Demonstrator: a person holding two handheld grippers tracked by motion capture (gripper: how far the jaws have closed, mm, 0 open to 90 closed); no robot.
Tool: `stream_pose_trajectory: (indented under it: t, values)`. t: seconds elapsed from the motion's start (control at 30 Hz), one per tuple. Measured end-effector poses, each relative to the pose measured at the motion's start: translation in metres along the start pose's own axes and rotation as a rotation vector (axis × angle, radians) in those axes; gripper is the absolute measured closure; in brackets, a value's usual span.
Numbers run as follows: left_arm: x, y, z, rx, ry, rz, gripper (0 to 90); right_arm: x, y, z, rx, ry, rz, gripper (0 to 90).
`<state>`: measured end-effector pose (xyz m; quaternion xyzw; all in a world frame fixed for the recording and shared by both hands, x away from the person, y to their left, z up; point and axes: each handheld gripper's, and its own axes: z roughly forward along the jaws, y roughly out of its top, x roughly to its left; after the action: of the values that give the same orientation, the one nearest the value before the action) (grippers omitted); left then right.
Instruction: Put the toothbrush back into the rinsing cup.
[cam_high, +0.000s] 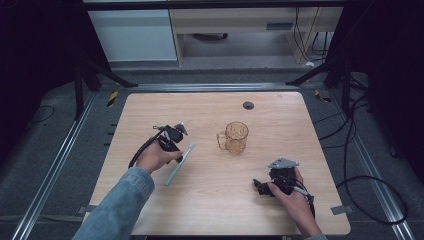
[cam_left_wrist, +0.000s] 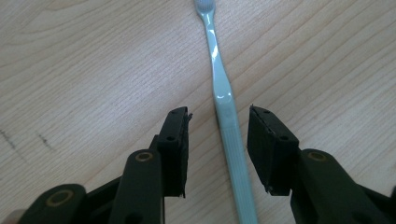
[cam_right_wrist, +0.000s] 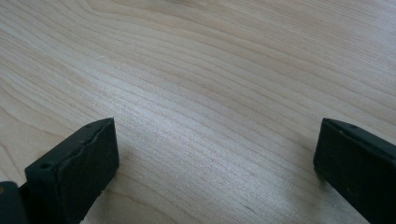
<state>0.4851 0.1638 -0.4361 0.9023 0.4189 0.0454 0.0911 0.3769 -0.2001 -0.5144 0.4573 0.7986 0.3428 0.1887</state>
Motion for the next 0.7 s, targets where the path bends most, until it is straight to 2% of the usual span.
stream_pose_trajectory:
  t: [0.27, 0.7]
  values:
    - [-0.003, 0.012, 0.01, 0.017, 0.0, -0.013, 61.9, 0.0, 0.0, 0.0, 0.0, 0.0, 0.001, 0.4]
    - [-0.006, 0.021, 0.022, 0.048, 0.015, -0.021, 62.7, 0.0, 0.0, 0.0, 0.0, 0.001, 0.003, 0.4]
